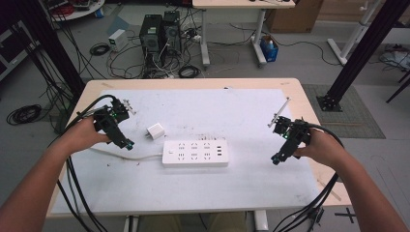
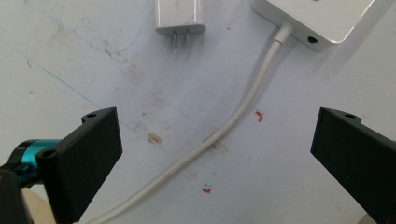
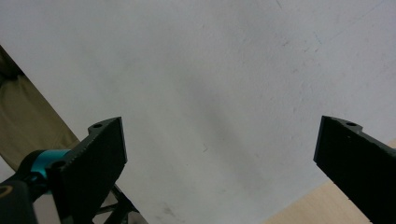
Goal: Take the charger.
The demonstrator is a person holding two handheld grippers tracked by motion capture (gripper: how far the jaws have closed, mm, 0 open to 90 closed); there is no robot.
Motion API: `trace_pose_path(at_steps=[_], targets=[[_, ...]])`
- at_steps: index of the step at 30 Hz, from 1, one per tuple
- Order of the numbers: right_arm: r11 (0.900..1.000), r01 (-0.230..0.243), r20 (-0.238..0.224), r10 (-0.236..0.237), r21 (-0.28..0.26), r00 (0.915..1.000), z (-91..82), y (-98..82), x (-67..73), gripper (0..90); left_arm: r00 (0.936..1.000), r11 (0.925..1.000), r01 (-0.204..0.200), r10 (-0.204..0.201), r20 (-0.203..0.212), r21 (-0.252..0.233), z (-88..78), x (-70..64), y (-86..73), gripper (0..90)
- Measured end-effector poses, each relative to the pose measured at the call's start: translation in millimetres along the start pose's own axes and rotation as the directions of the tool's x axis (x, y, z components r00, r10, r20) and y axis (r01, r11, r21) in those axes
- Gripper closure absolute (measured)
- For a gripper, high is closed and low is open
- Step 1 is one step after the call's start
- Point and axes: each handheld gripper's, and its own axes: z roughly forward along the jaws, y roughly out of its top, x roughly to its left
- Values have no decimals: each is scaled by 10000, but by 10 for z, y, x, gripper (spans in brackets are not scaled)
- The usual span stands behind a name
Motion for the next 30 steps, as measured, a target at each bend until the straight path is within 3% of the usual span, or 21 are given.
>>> trace_pose_path(at_steps=[10, 14, 19, 25, 30], targets=[[9996, -141, 59, 142, -248, 9999, -44, -11, 20, 18, 9998, 9999, 48, -50, -203, -98, -11, 32, 61, 20], [9981, -520, 63, 523, -331, 9986, -68, -7, 17, 18, 9966, 9968, 706, -721, -404, -380, 30, 111, 127, 20], [9975, -549, -6, 549, -442, 9985, -80, 16, -4, 18, 9967, 9968, 708, -722, -376, -370, 83, 166, 173, 20], [9978, -525, 240, 536, -414, 9983, -104, 92, 52, 18, 9907, 9885, 1281, -1313, -358, -809, 93, 213, 213, 20], [9975, -375, 296, 393, -605, 9988, -132, 117, 75, 18, 9911, 9871, 1284, -1311, -225, -956, 171, 264, 250, 20]])
